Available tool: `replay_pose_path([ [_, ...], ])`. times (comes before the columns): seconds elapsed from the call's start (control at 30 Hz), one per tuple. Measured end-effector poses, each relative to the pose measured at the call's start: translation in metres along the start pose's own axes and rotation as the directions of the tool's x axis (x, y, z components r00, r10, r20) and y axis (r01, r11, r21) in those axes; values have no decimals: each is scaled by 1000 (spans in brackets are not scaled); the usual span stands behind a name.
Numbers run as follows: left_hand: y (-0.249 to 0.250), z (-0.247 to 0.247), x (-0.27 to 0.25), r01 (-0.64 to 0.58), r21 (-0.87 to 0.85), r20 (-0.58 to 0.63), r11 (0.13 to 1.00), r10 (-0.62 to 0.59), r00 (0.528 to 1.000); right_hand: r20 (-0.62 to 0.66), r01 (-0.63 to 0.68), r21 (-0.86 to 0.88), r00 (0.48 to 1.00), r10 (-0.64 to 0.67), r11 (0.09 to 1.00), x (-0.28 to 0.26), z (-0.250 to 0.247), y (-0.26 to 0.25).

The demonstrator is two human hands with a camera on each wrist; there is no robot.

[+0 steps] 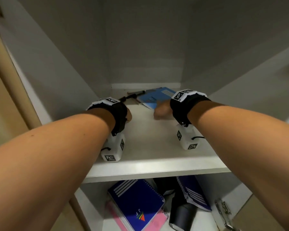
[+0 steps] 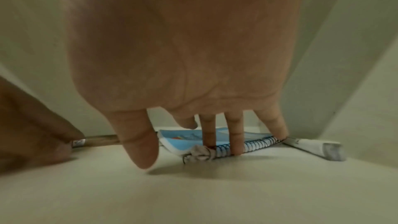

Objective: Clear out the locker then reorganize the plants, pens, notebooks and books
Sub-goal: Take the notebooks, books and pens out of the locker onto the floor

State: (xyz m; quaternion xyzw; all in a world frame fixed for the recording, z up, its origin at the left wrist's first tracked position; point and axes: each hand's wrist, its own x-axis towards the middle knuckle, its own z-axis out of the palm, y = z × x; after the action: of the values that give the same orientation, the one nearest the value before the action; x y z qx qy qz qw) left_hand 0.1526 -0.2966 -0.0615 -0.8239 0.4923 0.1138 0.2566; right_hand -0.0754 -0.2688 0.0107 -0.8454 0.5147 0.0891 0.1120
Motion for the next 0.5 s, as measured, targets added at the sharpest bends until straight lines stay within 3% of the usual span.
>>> replay_pose_path([
  [0.03, -1, 2, -4, -24, -31, -31, 999, 23, 999, 18, 0, 6, 1000, 0, 1000, -8, 0, 1],
  [0.1, 0, 4, -81, 14, -196, -170, 981, -48, 984, 22, 25, -54, 999, -24, 998, -24, 1, 6],
  [0.17, 2, 4, -131, 15, -309, -317, 951, -118, 941, -75, 31, -177, 996, -45, 984, -40, 1, 9],
  [0.23, 4, 7, -153, 54, -347, -378, 936, -193, 905, -124, 17, -200, 991, -43, 980, -46, 6, 15],
  [0.33, 3, 6, -150, 125, -409, -306, 904, -265, 914, -73, 25, -149, 997, -36, 989, -58, 21, 28],
  [0.43, 3, 7, -129, 70, -342, -169, 937, -134, 976, -43, 22, -110, 999, -27, 994, -66, 31, 38],
  [0.5, 5, 7, -137, 36, -303, -208, 952, -103, 973, -18, 8, -118, 1000, -11, 993, -76, 34, 37],
])
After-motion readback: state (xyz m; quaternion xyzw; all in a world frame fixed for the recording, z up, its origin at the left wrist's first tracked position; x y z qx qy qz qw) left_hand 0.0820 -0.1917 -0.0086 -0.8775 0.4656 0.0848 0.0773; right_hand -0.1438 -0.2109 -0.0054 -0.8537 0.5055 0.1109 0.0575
